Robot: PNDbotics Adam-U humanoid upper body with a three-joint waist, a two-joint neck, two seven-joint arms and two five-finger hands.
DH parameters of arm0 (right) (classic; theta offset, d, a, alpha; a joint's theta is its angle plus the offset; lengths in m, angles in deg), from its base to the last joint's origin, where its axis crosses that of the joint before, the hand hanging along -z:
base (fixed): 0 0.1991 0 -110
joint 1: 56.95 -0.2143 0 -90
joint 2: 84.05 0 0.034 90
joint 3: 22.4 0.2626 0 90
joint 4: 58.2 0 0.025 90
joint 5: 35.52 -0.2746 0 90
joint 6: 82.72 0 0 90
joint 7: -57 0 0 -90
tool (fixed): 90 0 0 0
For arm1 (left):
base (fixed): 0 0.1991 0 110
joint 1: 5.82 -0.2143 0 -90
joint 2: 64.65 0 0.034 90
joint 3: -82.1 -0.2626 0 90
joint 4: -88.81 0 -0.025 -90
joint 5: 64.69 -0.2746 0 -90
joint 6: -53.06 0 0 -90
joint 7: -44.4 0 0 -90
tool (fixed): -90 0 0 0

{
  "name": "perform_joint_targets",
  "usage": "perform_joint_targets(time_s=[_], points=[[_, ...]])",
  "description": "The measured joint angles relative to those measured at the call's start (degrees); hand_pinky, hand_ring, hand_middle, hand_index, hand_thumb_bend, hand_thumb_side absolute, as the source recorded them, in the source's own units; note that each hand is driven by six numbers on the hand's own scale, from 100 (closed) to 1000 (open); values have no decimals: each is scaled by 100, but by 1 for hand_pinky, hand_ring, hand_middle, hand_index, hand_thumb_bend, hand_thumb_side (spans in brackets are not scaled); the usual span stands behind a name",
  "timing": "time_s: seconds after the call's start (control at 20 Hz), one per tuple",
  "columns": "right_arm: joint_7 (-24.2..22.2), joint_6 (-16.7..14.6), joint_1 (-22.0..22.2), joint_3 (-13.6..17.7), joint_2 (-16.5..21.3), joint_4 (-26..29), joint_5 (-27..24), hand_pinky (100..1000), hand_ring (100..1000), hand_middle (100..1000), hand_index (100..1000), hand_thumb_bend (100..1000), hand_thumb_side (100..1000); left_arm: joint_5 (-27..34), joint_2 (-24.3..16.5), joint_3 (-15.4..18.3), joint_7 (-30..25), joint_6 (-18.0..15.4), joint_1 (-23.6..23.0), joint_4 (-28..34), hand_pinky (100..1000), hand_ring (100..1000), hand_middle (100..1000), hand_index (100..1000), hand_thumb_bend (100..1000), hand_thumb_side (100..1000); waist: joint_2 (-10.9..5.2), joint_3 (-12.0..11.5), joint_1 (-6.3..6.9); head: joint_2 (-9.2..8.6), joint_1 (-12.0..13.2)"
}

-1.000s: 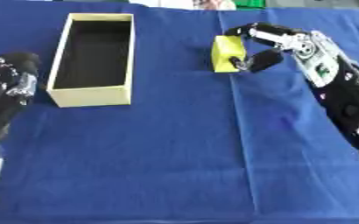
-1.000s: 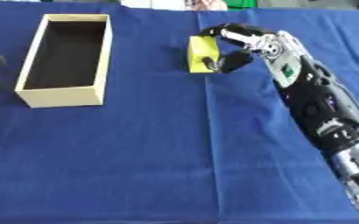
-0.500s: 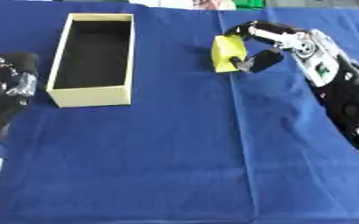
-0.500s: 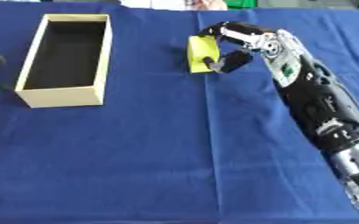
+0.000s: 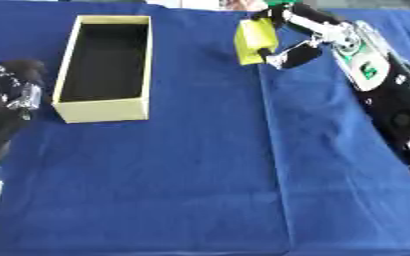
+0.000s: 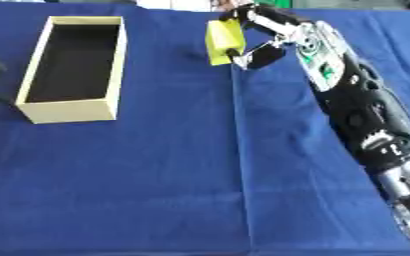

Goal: Pick up objects on the table and place them in the box.

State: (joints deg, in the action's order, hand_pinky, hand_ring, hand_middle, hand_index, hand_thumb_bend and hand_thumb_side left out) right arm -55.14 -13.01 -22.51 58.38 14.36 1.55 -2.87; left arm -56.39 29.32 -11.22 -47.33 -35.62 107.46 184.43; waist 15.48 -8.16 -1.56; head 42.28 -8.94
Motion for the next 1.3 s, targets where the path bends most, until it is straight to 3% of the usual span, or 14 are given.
perform_joint_targets(time_s=[0.35,0.65,1.3], points=[[-53,-49,-424,-37,-231,139,-54,829,836,489,905,100,100,0,0,-60,-41,7,-1,-6,548,835,691,702,100,246,-60,-111,-40,1,-50],[-84,-81,-819,-34,-666,61,42,828,836,497,907,100,100,0,41,-131,-115,12,-1,-20,548,836,691,702,100,246,-79,-248,-71,0,-149],[-146,-147,-1106,-74,-1802,-747,1089,829,842,552,912,100,100,3,99,-245,-246,24,45,-23,547,834,689,701,100,246,-82,-480,-102,-3,-406]])
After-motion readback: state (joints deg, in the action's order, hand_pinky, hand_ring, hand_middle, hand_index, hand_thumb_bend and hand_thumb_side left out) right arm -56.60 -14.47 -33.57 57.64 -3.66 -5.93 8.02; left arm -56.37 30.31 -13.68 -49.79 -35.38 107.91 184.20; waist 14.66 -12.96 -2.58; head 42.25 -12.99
